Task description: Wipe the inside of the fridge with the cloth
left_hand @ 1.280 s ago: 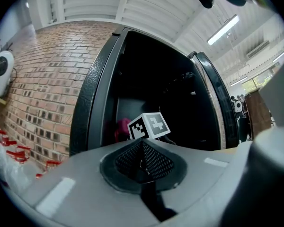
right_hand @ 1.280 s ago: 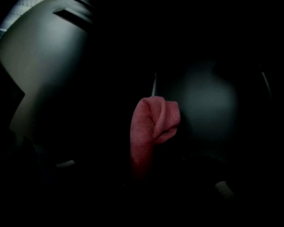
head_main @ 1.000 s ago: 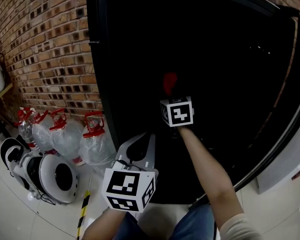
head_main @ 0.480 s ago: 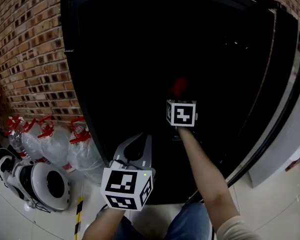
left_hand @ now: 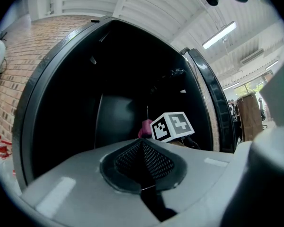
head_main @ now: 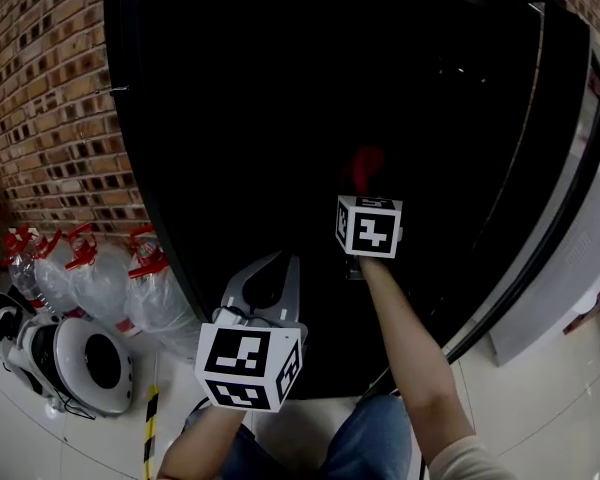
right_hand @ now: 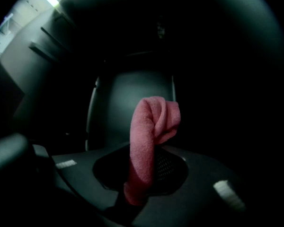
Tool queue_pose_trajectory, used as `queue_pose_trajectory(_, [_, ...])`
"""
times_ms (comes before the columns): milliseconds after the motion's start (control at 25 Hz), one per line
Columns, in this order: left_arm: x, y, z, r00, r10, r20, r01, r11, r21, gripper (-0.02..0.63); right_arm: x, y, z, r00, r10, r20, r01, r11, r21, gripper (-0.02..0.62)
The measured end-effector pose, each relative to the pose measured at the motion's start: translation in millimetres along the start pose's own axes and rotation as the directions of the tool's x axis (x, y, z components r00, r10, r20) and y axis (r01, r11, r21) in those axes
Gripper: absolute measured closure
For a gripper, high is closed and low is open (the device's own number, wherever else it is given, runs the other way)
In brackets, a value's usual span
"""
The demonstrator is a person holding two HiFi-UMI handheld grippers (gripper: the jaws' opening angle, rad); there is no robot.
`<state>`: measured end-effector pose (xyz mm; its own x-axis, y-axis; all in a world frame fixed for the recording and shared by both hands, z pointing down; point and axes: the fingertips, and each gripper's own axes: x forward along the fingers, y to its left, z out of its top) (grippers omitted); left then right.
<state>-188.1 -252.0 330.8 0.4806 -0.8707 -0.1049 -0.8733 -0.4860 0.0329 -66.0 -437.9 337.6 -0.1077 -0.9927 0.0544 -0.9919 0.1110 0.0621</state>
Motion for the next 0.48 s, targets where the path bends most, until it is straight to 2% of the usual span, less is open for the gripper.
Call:
queue_pose_trajectory(280, [11.2, -7.1, -10.2, 1.000, -0.012, -0.015, 0.012, 1.000, -0.014, 0.594, -68.8, 11.0, 10.9, 0.993, 0.077, 0.093, -0.082, 0.995, 0.051, 0.535])
queue_pose_trajectory(480, [18.3, -10.3, -18.6, 0.999, -0.018, -0.031, 0.017, 1.000, -0.020, 0.594, -123.8, 17.2, 10.5, 0.983, 0.108, 0.152, -0.116, 0.992, 0.048, 0.535])
